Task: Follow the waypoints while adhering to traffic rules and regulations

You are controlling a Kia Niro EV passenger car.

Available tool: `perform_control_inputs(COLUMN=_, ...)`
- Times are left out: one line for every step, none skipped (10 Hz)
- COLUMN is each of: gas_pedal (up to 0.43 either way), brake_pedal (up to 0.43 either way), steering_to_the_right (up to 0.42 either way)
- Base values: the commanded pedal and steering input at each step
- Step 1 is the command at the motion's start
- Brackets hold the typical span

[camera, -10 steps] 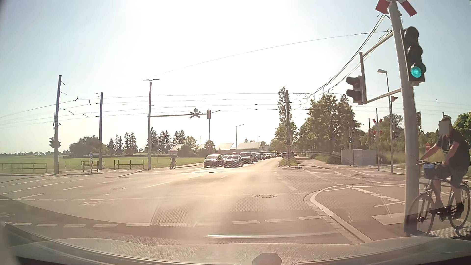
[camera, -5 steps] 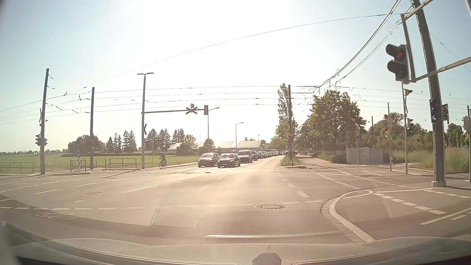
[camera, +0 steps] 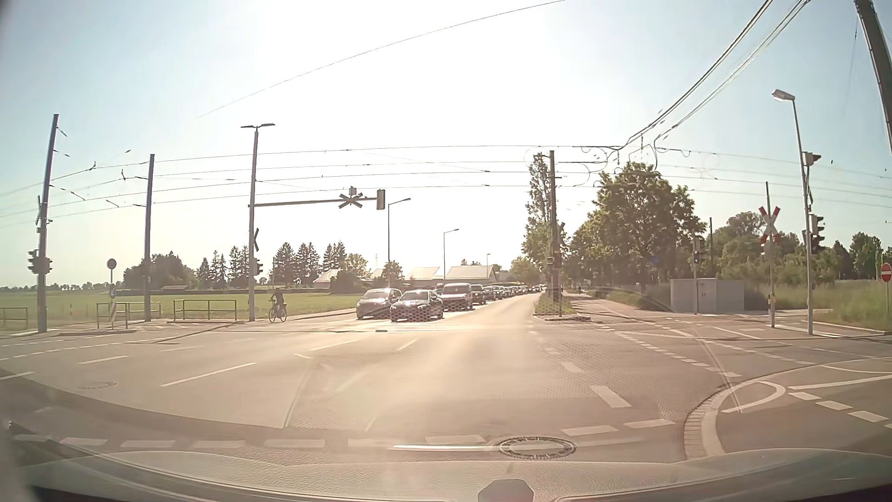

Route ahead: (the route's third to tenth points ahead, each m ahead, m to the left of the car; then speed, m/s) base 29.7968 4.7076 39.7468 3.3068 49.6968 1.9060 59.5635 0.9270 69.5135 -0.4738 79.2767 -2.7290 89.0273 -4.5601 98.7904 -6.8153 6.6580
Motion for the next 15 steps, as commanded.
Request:
perform_control_inputs(gas_pedal=0.421, brake_pedal=0.000, steering_to_the_right=0.008)
perform_control_inputs(gas_pedal=0.421, brake_pedal=0.000, steering_to_the_right=0.011)
perform_control_inputs(gas_pedal=0.409, brake_pedal=0.000, steering_to_the_right=0.011)
perform_control_inputs(gas_pedal=0.409, brake_pedal=0.000, steering_to_the_right=0.011)
perform_control_inputs(gas_pedal=0.350, brake_pedal=0.000, steering_to_the_right=0.011)
perform_control_inputs(gas_pedal=0.260, brake_pedal=0.000, steering_to_the_right=0.011)
perform_control_inputs(gas_pedal=0.220, brake_pedal=0.000, steering_to_the_right=0.012)
perform_control_inputs(gas_pedal=0.220, brake_pedal=0.000, steering_to_the_right=0.014)
perform_control_inputs(gas_pedal=0.220, brake_pedal=0.000, steering_to_the_right=0.014)
perform_control_inputs(gas_pedal=0.220, brake_pedal=0.000, steering_to_the_right=0.012)
perform_control_inputs(gas_pedal=0.220, brake_pedal=0.000, steering_to_the_right=0.013)
perform_control_inputs(gas_pedal=0.130, brake_pedal=0.000, steering_to_the_right=0.014)
perform_control_inputs(gas_pedal=0.118, brake_pedal=0.000, steering_to_the_right=0.015)
perform_control_inputs(gas_pedal=0.118, brake_pedal=0.000, steering_to_the_right=0.016)
perform_control_inputs(gas_pedal=0.059, brake_pedal=0.000, steering_to_the_right=0.018)
